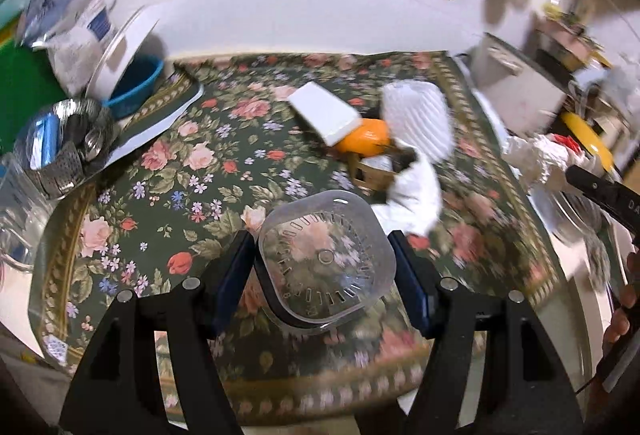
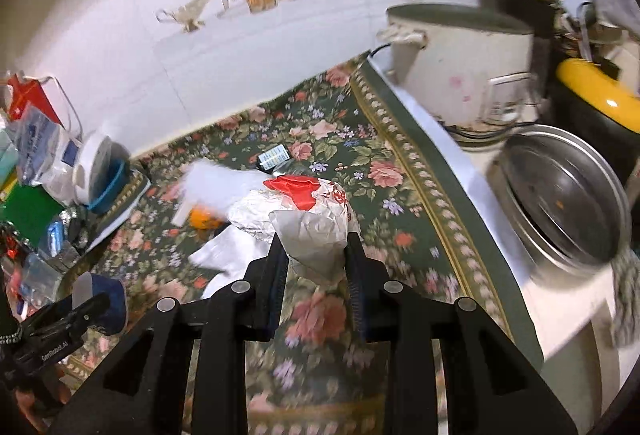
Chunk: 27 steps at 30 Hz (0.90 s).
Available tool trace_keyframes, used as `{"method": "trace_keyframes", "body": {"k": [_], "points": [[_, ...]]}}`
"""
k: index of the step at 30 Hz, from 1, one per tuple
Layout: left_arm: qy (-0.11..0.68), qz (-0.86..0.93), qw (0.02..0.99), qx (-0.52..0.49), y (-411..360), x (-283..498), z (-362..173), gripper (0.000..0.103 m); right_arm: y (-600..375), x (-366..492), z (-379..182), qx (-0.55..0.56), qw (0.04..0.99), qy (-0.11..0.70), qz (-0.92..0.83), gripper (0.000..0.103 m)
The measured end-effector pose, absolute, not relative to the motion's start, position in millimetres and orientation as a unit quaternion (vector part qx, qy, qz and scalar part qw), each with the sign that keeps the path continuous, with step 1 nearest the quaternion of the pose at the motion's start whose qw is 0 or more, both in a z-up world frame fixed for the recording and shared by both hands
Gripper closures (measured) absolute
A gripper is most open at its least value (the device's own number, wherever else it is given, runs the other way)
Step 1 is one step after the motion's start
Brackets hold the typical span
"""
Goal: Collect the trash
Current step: 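Lift the clear container with the left tool while the right tool grasps crumpled red-white paper, then carry both items down over the floor bin and open both tools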
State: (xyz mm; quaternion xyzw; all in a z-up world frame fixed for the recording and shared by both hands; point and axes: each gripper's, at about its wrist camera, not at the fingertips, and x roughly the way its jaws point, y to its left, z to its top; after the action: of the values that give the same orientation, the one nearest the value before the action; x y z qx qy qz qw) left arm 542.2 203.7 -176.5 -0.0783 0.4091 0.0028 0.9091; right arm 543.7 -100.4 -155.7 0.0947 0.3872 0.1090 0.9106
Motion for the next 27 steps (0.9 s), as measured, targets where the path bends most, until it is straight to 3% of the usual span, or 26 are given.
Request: {"method": "trace_keyframes", "body": {"k": [14, 27], "points": [[0.419, -0.057, 0.903, -0.069, 133, 459, -183, 0.036, -114, 443, -152, 0.096, 0.908, 0.386, 0.131, 0.077], [0.483, -0.009, 0.866, -0.133, 29, 398, -286, 0.036, -176, 391, -233, 0.051, 0.869, 0.444, 0.211, 0.077]]}}
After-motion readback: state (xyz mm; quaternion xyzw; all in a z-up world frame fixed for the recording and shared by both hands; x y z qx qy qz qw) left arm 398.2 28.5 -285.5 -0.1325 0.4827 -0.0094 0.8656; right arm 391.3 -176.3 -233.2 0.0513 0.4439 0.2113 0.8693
